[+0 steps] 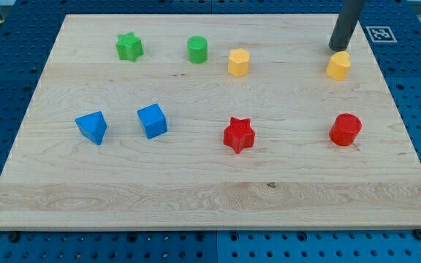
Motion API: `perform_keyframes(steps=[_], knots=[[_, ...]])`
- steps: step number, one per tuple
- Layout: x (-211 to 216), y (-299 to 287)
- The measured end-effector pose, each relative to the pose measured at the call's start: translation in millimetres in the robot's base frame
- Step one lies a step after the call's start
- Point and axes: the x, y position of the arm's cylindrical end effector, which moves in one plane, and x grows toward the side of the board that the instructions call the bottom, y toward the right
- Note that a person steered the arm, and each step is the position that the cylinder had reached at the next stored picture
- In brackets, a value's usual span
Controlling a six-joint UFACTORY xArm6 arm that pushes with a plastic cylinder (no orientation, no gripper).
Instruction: Place the hexagon in between green circle and red circle
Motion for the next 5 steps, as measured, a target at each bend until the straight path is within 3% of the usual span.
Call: perform_keyframes(steps=[2, 3, 4, 5], knots=[[23, -10], [23, -54], [23, -135], [0, -180]])
